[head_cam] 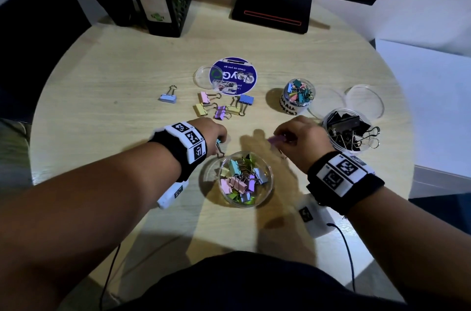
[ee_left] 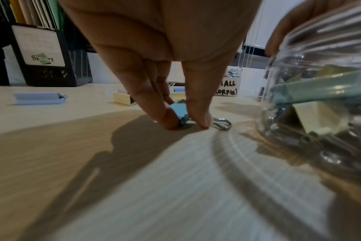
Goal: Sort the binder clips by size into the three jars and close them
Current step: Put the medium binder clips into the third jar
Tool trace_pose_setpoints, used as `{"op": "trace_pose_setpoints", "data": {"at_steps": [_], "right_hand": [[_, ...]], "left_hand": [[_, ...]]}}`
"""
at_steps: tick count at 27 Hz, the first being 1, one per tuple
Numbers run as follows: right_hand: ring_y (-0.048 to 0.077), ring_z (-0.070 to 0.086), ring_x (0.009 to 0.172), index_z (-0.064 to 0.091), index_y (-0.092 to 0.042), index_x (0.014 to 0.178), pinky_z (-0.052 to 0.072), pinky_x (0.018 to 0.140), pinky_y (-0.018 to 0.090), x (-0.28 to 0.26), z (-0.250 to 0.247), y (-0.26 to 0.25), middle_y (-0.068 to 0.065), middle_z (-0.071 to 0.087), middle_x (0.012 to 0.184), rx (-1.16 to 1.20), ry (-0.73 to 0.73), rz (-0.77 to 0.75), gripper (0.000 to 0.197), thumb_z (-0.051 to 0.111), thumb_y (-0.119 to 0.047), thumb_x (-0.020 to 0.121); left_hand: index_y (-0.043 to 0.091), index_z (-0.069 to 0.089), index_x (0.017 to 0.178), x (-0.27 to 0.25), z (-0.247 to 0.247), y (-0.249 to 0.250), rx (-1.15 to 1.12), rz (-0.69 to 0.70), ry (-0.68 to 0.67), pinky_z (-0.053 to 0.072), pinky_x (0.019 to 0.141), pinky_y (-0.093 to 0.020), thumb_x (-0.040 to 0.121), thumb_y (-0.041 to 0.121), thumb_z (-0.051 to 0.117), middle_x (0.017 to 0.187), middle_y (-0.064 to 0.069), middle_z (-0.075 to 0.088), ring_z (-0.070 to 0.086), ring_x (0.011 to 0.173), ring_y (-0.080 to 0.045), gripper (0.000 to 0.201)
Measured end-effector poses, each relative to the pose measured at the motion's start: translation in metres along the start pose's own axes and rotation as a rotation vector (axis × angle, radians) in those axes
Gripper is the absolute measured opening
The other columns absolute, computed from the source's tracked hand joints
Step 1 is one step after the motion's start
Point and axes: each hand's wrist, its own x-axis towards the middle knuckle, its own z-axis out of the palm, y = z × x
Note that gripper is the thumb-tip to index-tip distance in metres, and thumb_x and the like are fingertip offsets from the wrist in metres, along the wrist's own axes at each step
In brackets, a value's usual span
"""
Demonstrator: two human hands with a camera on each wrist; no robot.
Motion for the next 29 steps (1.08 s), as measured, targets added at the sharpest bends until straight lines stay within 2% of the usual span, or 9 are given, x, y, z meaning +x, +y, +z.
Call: {"op": "trace_pose_setpoints", "data": {"at_steps": [2, 5, 11, 16, 19, 21, 23, 26, 29], "right_hand": [[0.011, 0.061, 0.072, 0.071, -0.015, 0.089, 0.052, 0.072, 0.022, -0.005, -0.004, -0.016, -0.006, 0.057, 0.086, 0.179, 0.019, -0.07, 0.017, 0.077, -0.014, 0.073], [0.008, 0.062, 0.07, 0.072, -0.022, 0.08, 0.053, 0.069, 0.023, -0.016, -0.007, -0.037, -0.012, 0.06, 0.078, 0.276, -0.163, -0.18, 0.014, 0.078, -0.013, 0.07], [0.023, 0.059, 0.074, 0.076, -0.026, 0.077, 0.05, 0.063, 0.032, -0.032, 0.005, -0.037, -0.004, 0.07, 0.079, -0.011, -0.363, -0.484, 0.013, 0.073, -0.029, 0.065], [0.022, 0.053, 0.073, 0.076, -0.026, 0.079, 0.039, 0.067, 0.025, -0.034, 0.006, -0.023, 0.003, 0.064, 0.085, 0.019, -0.114, -0.305, 0.014, 0.073, -0.023, 0.066], [0.015, 0.056, 0.068, 0.076, -0.019, 0.091, 0.051, 0.07, 0.03, -0.036, 0.006, -0.019, 0.006, 0.066, 0.09, 0.029, -0.161, -0.168, 0.02, 0.073, -0.01, 0.073], [0.016, 0.06, 0.07, 0.074, -0.015, 0.096, 0.047, 0.073, 0.022, -0.037, 0.007, -0.02, 0.007, 0.068, 0.092, 0.048, -0.182, -0.123, 0.023, 0.071, -0.006, 0.076], [0.017, 0.061, 0.075, 0.073, -0.015, 0.099, 0.044, 0.074, 0.019, -0.037, 0.007, -0.02, 0.007, 0.067, 0.093, 0.064, -0.185, -0.088, 0.024, 0.071, -0.007, 0.077], [0.015, 0.059, 0.072, 0.073, -0.013, 0.099, 0.049, 0.072, 0.025, -0.036, 0.006, -0.021, 0.007, 0.068, 0.09, 0.075, -0.19, -0.105, 0.024, 0.073, -0.007, 0.076], [0.011, 0.056, 0.07, 0.074, -0.013, 0.098, 0.041, 0.069, 0.017, -0.035, 0.006, -0.021, 0.007, 0.068, 0.088, 0.068, -0.188, -0.127, 0.024, 0.073, -0.007, 0.075]], "left_hand": [[0.025, 0.054, 0.123, 0.0, 0.0, 0.0, -0.003, 0.006, 0.008, 0.042, 0.082, -0.03, 0.089, 0.018, 0.062, 0.119, -0.008, 0.053, 0.052, 0.107, -0.025, 0.036], [0.025, 0.055, 0.121, 0.0, 0.001, -0.001, 0.006, 0.008, 0.008, 0.042, 0.081, -0.029, 0.087, 0.014, 0.063, 0.12, -0.008, 0.052, 0.051, 0.109, -0.025, 0.037], [0.021, 0.054, 0.118, -0.004, 0.004, -0.004, -0.098, -0.007, 0.068, 0.039, 0.079, -0.028, 0.087, 0.02, 0.064, 0.118, -0.008, 0.055, 0.051, 0.107, -0.024, 0.032], [0.024, 0.058, 0.109, -0.021, 0.007, -0.009, -0.359, -0.1, 0.231, 0.04, 0.072, -0.022, 0.086, 0.017, 0.065, 0.112, -0.004, 0.062, 0.057, 0.091, -0.021, 0.024], [0.031, 0.061, 0.099, -0.038, 0.0, -0.003, -0.584, -0.114, 0.378, 0.037, 0.057, -0.016, 0.086, 0.018, 0.065, 0.096, 0.006, 0.062, 0.055, 0.068, -0.007, 0.018], [0.035, 0.063, 0.093, -0.052, -0.005, 0.007, -0.721, -0.041, 0.429, 0.036, 0.055, -0.011, 0.086, 0.017, 0.066, 0.086, 0.014, 0.058, 0.051, 0.062, 0.003, 0.02], [0.038, 0.064, 0.093, -0.065, -0.006, 0.02, -0.757, 0.096, 0.384, 0.044, 0.065, -0.016, 0.085, 0.017, 0.066, 0.09, 0.018, 0.057, 0.056, 0.069, 0.003, 0.023], [0.039, 0.065, 0.102, -0.067, 0.001, 0.035, -0.502, 0.237, 0.247, 0.047, 0.083, -0.028, 0.087, 0.021, 0.063, 0.102, 0.013, 0.054, 0.055, 0.088, -0.006, 0.024], [0.042, 0.061, 0.115, -0.059, 0.009, 0.042, -0.261, 0.278, 0.093, 0.045, 0.091, -0.035, 0.09, 0.021, 0.057, 0.111, 0.008, 0.051, 0.052, 0.104, -0.014, 0.033]]}}
